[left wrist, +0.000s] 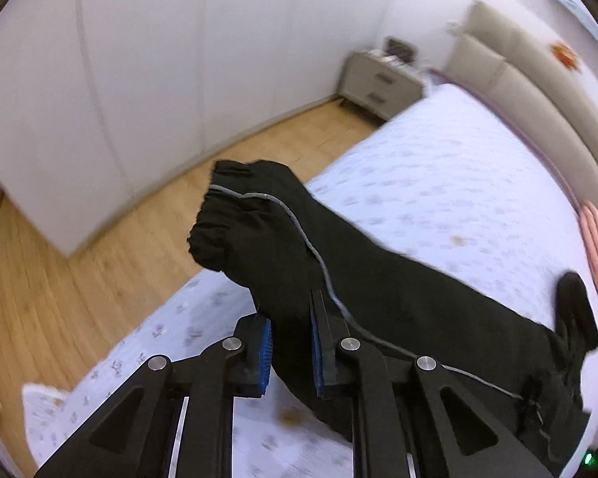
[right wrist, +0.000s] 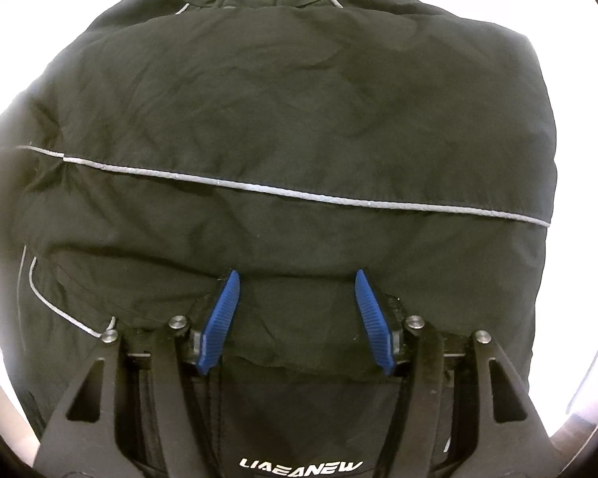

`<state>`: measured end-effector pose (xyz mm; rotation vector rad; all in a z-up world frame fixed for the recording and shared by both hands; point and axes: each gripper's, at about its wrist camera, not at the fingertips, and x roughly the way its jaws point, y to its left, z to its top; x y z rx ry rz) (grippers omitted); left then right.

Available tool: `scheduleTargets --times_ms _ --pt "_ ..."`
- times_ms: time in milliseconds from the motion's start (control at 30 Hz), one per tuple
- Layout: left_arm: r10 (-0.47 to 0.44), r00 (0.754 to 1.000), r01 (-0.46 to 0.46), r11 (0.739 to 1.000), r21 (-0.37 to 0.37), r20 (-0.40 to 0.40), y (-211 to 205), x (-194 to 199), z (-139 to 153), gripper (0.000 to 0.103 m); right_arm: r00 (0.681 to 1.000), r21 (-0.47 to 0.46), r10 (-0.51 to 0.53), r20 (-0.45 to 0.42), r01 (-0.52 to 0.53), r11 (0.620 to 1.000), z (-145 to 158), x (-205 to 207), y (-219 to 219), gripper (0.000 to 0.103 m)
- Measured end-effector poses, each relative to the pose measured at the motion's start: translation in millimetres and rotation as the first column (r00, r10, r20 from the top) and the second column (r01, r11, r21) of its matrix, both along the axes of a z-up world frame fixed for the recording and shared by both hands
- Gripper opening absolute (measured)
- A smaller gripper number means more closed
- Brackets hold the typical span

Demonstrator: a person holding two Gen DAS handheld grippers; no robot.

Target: Fold large clothes

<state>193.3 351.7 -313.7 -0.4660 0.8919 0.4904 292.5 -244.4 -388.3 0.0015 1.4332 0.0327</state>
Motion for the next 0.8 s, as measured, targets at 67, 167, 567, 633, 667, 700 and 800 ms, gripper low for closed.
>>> scheduleTargets --times_ms 67,167,567,633,667,700,800 --pt "-0.077 0.997 0.075 0.995 0.059 0.028 -35.5 2.4 24.2 0.015 1.000 0.008 -0.001 0.004 0.001 1.000 -0.7 0.0 -2.6 0.060" --pt "-0.177 0.983 0.169 0.977 0.128 0.050 -88.8 6.6 50.0 0.015 1.000 0.019 -0.005 0.013 0.005 1.000 -1.4 -1.0 -6.0 0.061" --pt "-0.535 0.844 0.505 0.817 0.278 0.037 -297.2 14.5 82.3 0.015 0.998 0.141 0.042 0.049 -0.048 0.989 15.4 -11.9 -36.7 0.062" --pt "-0.577 0.816 0.547 0.789 0.281 0.030 -326.1 13.7 81.8 0.015 0.997 0.162 0.026 0.068 -0.037 0.986 25.9 -16.9 -51.8 0.062" --pt "-0.600 0.800 0.570 0.771 0.284 0.026 -342.2 13.1 80.6 0.015 0.997 0.174 0.013 0.079 -0.026 0.984 32.0 -20.3 -62.8 0.062" --pt "-0.627 0.779 0.597 0.752 0.279 0.024 -358.9 12.7 78.5 0.015 0.997 0.180 0.004 0.083 -0.019 0.984 35.2 -22.3 -70.7 0.062" --pt "-0.692 0.722 0.665 0.699 0.265 0.014 -403.7 7.3 69.7 0.015 0.996 0.193 -0.024 0.090 0.006 0.981 43.3 -30.8 -98.6 0.062"
